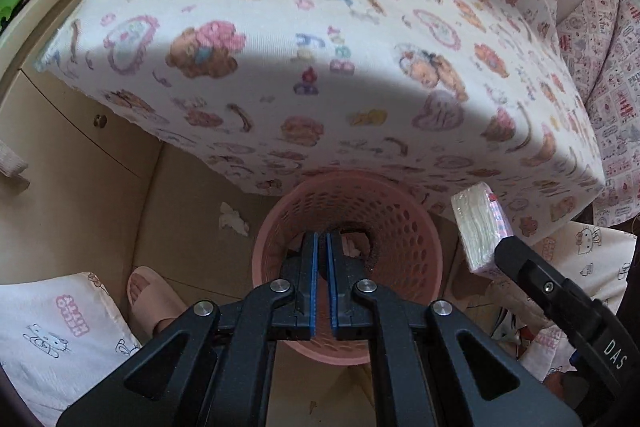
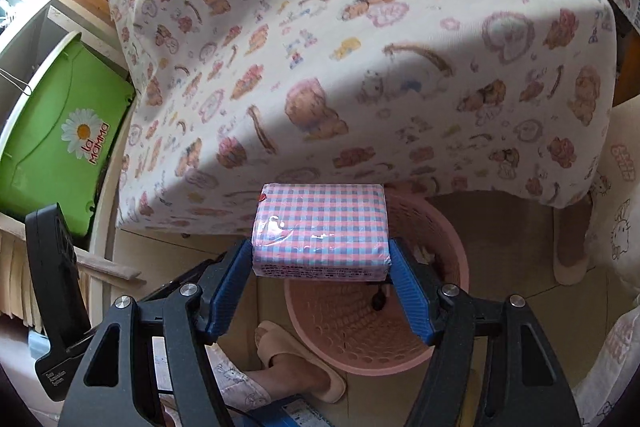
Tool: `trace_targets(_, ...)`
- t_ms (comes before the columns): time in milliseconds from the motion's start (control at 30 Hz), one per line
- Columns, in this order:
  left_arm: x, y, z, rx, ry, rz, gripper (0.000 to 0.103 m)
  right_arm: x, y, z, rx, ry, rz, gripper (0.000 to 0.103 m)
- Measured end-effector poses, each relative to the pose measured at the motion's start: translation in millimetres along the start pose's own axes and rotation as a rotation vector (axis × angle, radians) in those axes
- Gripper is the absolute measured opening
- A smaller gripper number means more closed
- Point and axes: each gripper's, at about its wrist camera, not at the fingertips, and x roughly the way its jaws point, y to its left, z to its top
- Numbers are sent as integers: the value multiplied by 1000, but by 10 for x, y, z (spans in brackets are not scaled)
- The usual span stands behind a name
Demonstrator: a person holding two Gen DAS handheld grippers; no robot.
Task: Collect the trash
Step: 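Carry the hair tie and box over the wastebasket with both tools, then open both tools to drop hair tie and box into the basket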
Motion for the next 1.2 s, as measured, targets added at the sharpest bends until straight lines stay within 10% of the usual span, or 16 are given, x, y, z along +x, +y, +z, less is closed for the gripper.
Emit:
trace_targets(933, 1184, 98, -372, 49, 166, 92, 6, 1271, -836, -361, 257, 291, -103, 73)
trace_targets(1200, 1170, 91, -392, 39, 170, 110, 40, 1254, -910, -364, 293, 294, -105, 80)
